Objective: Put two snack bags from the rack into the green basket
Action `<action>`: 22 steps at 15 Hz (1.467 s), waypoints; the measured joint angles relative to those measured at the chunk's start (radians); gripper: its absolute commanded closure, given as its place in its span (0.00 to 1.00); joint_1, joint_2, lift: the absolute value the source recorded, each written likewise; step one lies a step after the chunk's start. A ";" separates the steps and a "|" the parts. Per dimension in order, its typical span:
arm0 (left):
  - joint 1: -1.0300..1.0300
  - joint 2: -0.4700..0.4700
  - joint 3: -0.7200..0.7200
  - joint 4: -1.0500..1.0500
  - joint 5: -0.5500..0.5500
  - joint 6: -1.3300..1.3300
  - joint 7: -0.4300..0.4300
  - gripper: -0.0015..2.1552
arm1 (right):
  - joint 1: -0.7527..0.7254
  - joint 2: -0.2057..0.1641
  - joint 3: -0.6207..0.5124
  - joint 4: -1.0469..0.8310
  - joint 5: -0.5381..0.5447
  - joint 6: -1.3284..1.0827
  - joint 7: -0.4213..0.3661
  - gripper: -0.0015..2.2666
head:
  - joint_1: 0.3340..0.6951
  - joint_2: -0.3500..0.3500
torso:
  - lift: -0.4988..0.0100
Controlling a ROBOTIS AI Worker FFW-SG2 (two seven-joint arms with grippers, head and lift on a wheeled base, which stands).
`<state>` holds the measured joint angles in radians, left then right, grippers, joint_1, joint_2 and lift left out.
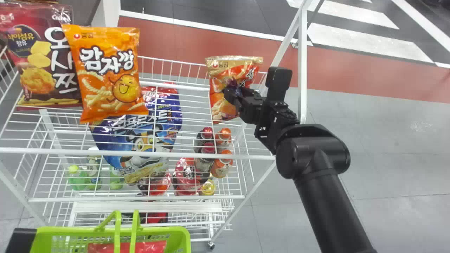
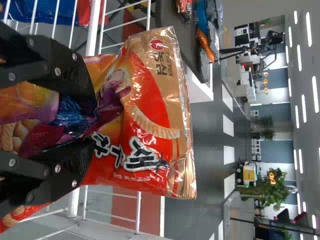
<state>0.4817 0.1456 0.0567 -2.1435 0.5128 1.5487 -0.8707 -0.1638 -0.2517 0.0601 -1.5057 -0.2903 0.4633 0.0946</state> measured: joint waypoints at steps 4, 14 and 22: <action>-0.003 -0.001 0.000 -0.003 0.000 0.000 0.002 0.99 | 0.093 -0.002 -0.013 -0.170 -0.013 0.020 -0.019 0.98 | 1.00 0.06 | 0.97; -0.013 -0.007 -0.017 0.001 -0.003 -0.004 0.016 0.99 | 0.438 -0.021 -0.120 -0.789 -0.188 0.539 -0.022 0.98 | 1.00 0.07 | 0.97; -0.040 -0.017 -0.044 0.010 -0.008 -0.007 0.022 0.99 | 0.639 0.032 -0.059 -0.944 -0.292 1.022 -0.007 0.98 | 1.00 0.13 | 0.97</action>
<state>0.4419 0.1283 0.0128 -2.1339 0.5044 1.5418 -0.8492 0.4756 -0.2197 0.0014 -2.4501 -0.5827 1.4850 0.0873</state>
